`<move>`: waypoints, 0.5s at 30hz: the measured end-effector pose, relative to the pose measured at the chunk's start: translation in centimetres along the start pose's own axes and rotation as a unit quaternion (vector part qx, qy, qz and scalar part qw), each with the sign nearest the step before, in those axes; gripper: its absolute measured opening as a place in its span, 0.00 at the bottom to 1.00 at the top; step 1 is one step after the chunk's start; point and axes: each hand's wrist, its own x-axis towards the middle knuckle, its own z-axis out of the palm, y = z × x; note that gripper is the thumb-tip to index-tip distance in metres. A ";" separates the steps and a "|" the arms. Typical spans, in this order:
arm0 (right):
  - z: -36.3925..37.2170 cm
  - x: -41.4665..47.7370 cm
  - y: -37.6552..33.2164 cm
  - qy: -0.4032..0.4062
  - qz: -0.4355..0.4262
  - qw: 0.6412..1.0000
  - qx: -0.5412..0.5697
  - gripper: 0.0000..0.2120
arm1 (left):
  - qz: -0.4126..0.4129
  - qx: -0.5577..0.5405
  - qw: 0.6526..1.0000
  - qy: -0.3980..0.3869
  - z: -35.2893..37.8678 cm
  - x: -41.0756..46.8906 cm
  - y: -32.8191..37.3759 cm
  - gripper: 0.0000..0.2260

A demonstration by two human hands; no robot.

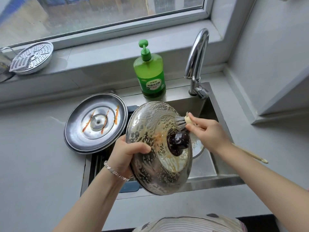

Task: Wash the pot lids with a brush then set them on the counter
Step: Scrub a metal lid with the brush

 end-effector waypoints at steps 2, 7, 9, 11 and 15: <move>-0.1 0.5 0.0 0.005 0.024 1.000 -0.006 0.18 | -0.002 0.015 1.000 0.005 0.2 0.1 0.1 0.26; 0.4 -0.6 -1.8 0.027 -0.047 0.997 -0.059 0.19 | -0.008 -0.002 1.000 0.007 0.1 0.3 0.1 0.29; -0.1 0.4 -0.4 0.018 0.001 0.998 -0.067 0.19 | -0.005 -0.007 1.000 0.000 0.0 0.1 0.3 0.27; -0.4 0.7 0.9 -0.002 0.036 0.996 -0.077 0.19 | 0.003 0.001 1.000 0.006 -0.2 0.1 0.4 0.27; 0.1 -0.4 0.4 -0.006 -0.035 0.999 -0.029 0.17 | 0.021 0.025 0.999 0.015 -0.5 0.1 0.5 0.24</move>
